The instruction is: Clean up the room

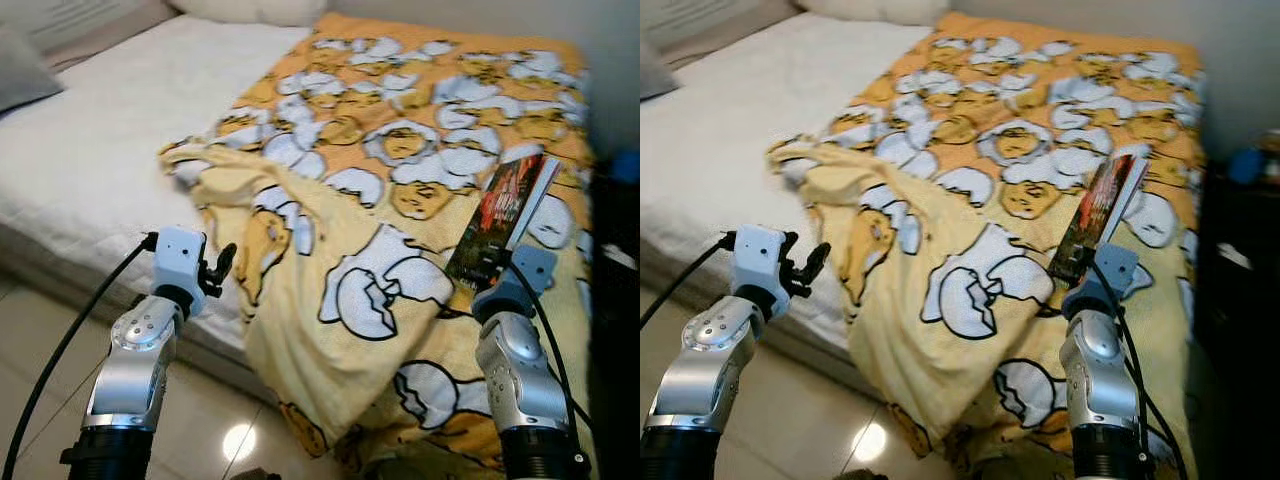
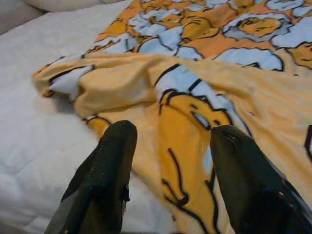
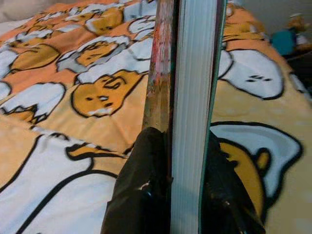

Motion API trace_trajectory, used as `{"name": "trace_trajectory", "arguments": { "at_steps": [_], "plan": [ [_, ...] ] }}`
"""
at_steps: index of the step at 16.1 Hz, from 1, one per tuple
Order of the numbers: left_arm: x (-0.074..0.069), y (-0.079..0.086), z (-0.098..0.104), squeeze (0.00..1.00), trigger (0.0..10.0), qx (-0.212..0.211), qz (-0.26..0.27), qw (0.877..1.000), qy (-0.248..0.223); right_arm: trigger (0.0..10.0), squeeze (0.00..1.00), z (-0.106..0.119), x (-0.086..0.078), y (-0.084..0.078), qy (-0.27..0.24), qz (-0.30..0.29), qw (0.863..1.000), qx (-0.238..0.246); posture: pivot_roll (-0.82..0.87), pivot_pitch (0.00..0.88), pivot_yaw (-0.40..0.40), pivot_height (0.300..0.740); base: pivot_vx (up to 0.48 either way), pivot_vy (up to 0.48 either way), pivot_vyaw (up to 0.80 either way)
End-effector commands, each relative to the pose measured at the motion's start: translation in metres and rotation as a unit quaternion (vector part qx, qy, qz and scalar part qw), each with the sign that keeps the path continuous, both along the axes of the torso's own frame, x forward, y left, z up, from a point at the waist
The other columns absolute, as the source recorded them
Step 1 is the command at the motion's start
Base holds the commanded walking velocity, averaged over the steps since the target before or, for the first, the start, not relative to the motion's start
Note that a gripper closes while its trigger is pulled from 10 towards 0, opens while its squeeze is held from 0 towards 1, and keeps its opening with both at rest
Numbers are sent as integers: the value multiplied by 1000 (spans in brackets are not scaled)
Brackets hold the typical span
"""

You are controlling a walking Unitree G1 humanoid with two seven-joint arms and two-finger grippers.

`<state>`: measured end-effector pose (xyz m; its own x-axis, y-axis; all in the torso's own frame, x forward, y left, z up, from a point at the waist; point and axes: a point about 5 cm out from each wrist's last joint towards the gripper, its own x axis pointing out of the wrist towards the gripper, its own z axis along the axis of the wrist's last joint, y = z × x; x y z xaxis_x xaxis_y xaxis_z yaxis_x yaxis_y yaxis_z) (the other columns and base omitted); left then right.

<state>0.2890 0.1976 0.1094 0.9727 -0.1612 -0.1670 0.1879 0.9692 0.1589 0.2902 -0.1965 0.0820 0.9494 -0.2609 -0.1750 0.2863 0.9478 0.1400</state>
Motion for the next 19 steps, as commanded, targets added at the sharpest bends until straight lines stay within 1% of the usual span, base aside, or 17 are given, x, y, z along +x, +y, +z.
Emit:
{"name": "trace_trajectory", "arguments": {
  "at_steps": [1,5,8,12,13,16,19],
  "plan": [
    [2,0,6,0,10000,4,0,1000,-10,10000,0,7,5,1,-9,2,1000,-7,-6,0,69,740,0,0,-800],
    [4,-3,6,0,10000,-6,2,1000,-6,10000,0,11,8,8,-15,27,999,-22,-7,0,66,740,0,0,-800],
    [6,-4,6,0,10000,-9,4,1000,-7,10000,0,16,11,13,-28,45,998,-22,-11,0,64,740,0,0,-800],
    [8,-3,8,0,10000,-11,9,1000,-12,10000,0,17,12,13,-27,44,999,-16,-12,0,65,740,0,350,-800],
    [8,-3,8,0,10000,-11,9,1000,-12,10000,0,17,13,11,-29,33,999,-9,-12,0,67,740,0,356,-800],
    [9,-2,9,0,10000,-10,10,1000,-15,10000,0,18,13,15,-30,50,998,-14,-12,0,67,740,0,361,-800],
    [10,-2,10,0,10000,-9,11,1000,-15,10000,0,18,14,15,-32,48,998,-15,-11,0,69,740,0,366,-800]
  ]
}}
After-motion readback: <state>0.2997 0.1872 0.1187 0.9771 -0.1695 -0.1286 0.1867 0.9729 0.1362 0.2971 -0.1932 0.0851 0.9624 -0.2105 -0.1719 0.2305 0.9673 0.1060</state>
